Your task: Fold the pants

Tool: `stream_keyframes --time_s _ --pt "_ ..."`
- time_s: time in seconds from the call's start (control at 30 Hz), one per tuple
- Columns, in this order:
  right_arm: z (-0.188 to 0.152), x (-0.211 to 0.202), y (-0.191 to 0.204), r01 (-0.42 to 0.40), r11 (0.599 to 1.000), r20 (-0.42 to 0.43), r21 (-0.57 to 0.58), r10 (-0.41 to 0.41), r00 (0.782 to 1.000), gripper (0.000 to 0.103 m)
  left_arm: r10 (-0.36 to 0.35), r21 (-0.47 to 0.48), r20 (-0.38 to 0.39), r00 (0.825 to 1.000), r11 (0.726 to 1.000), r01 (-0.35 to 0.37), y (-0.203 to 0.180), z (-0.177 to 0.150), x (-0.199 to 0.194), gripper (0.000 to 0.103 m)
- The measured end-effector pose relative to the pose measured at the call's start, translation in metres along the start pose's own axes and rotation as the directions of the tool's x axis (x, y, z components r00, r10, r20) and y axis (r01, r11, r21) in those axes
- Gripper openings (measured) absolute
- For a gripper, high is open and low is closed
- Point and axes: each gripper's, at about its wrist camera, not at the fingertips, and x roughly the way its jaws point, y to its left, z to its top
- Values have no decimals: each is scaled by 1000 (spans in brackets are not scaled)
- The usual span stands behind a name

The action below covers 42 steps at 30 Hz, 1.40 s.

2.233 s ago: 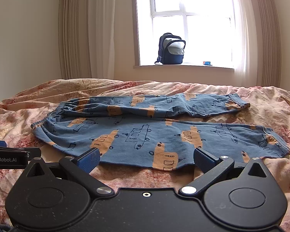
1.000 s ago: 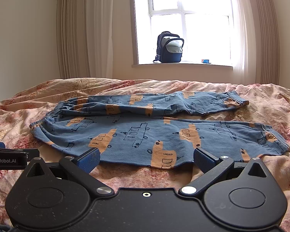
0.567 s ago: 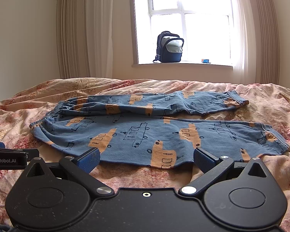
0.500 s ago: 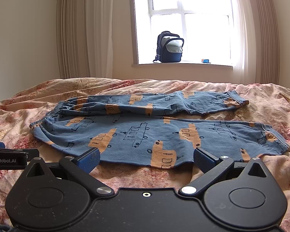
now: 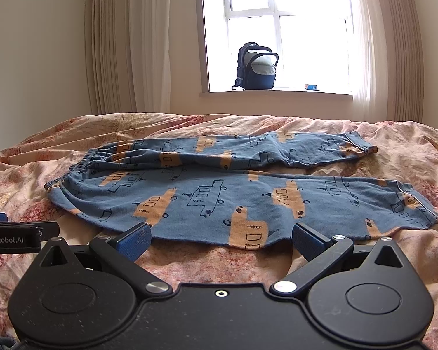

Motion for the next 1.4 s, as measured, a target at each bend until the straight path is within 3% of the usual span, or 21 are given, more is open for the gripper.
stream_keyframes --time_s 0.3,0.47,0.6,0.67,0.73,0.8,0.83,0.87,0.97,1.07,1.13,1.2,1.33,1.4 --pt "1 8 0 -20 1000 -31 0 20 999 103 -1 2 -21 1000 1000 1 1 2 6 103" --pt "20 44 1 -186 970 -177 -157 158 971 103 -12 35 -46 999 999 13 8 37 25 103" --pt "74 79 -10 -284 935 -237 -214 233 943 103 -19 94 -12 1000 995 20 17 86 49 103" --pt "112 101 -10 -337 894 -287 -296 253 924 103 -30 117 5 1000 993 29 20 114 68 103" --pt "153 125 -8 -420 836 -389 -353 277 879 103 -21 156 34 999 988 16 20 144 89 103" --pt "190 148 -3 -515 767 -486 -382 307 818 103 -26 196 52 998 980 15 21 171 113 103" --pt "205 157 0 -555 730 -508 -398 328 796 103 -27 210 54 998 978 15 22 183 127 103" --pt "216 165 -2 -578 704 -501 -413 354 790 103 -24 217 51 998 976 13 22 193 140 103" --pt "228 202 -8 -576 663 -423 -478 401 813 103 -24 235 10 1000 972 21 26 217 190 103" --pt "224 254 -21 -536 672 -395 -512 370 841 103 6 248 -28 1000 969 1 29 229 240 103" --pt "223 289 -30 -517 676 -440 -525 305 845 103 40 258 -34 999 966 -30 30 233 266 103" --pt "223 317 -43 -524 664 -473 -534 278 836 103 25 312 -61 998 950 -5 29 234 285 103" --pt "229 361 -71 -480 747 -466 -460 257 846 102 -52 444 -95 994 892 89 25 238 306 103" --pt "230 375 -83 -464 783 -439 -415 274 856 96 -90 451 -149 985 880 148 24 240 316 103"
